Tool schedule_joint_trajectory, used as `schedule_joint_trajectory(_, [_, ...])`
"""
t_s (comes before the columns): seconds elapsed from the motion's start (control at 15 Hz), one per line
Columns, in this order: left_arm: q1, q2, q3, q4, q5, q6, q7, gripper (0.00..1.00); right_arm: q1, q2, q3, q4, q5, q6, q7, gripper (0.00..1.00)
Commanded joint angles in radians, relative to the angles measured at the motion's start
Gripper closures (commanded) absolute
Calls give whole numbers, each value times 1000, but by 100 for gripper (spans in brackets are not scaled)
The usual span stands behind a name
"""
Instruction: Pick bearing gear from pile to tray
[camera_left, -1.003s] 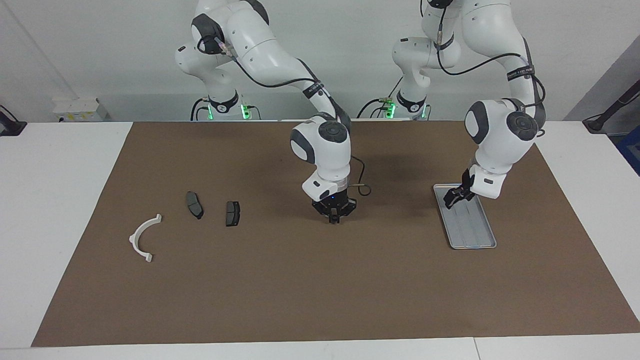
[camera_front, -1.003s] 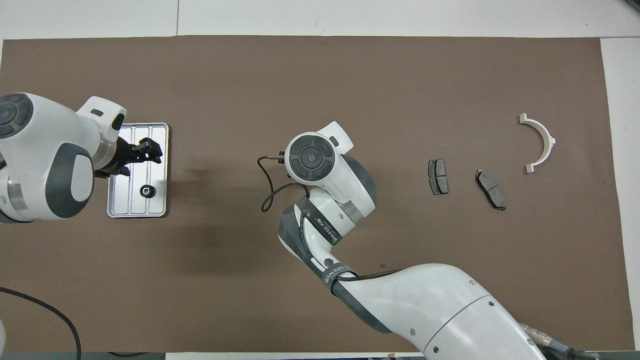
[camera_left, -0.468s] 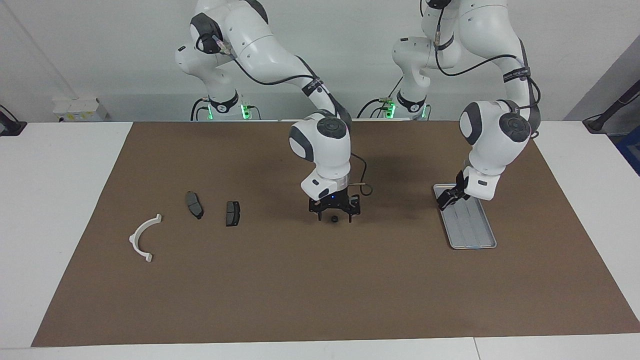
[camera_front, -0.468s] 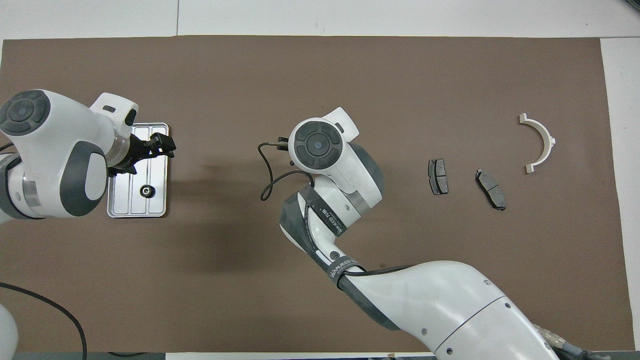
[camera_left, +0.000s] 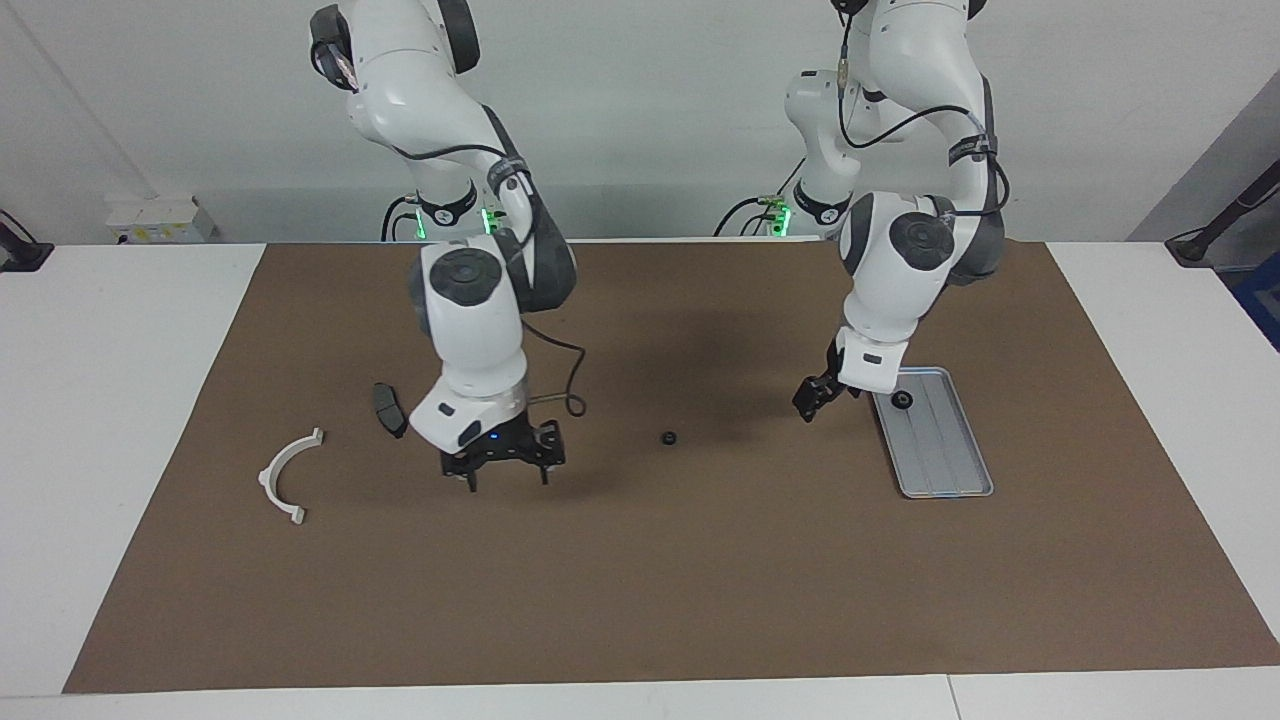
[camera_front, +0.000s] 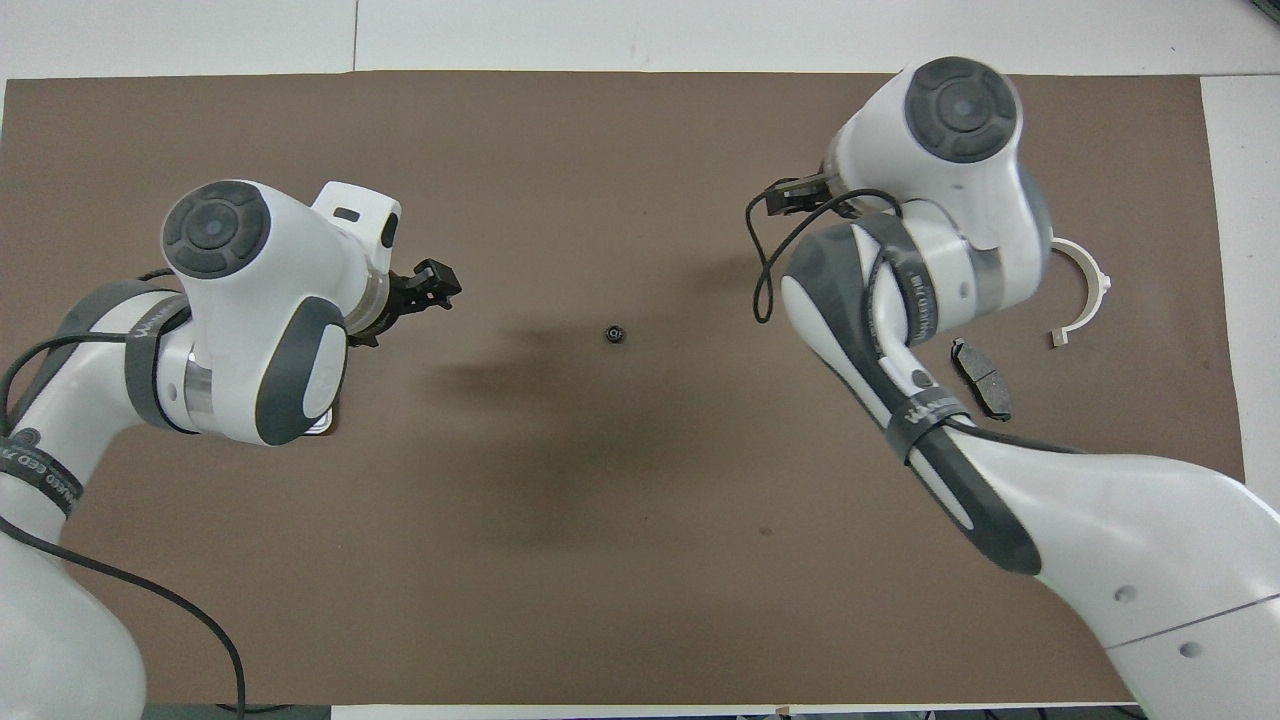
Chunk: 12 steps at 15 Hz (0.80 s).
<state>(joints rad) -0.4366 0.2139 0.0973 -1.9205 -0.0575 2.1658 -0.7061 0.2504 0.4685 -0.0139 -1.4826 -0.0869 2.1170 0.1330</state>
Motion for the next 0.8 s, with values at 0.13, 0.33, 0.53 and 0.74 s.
schedule_joint_trajectory(0.13, [-160, 163, 19, 167, -8, -18, -172, 0, -180, -213, 20, -21, 48, -276, -255, 0])
schedule_joint_trajectory(0.33, [-223, 269, 19, 297, -13, -29, -265, 0, -246, -336, 15, -27, 105, -423, -262, 0])
schedule_joint_trajectory(0.53, [-278, 292, 18, 318, -13, -18, -335, 0, -270, -407, 8, -34, 105, -514, -263, 0])
schedule_joint_trajectory(0.74, [-317, 337, 18, 319, -8, -14, -368, 0, -275, -445, 5, -36, 105, -574, -253, 0])
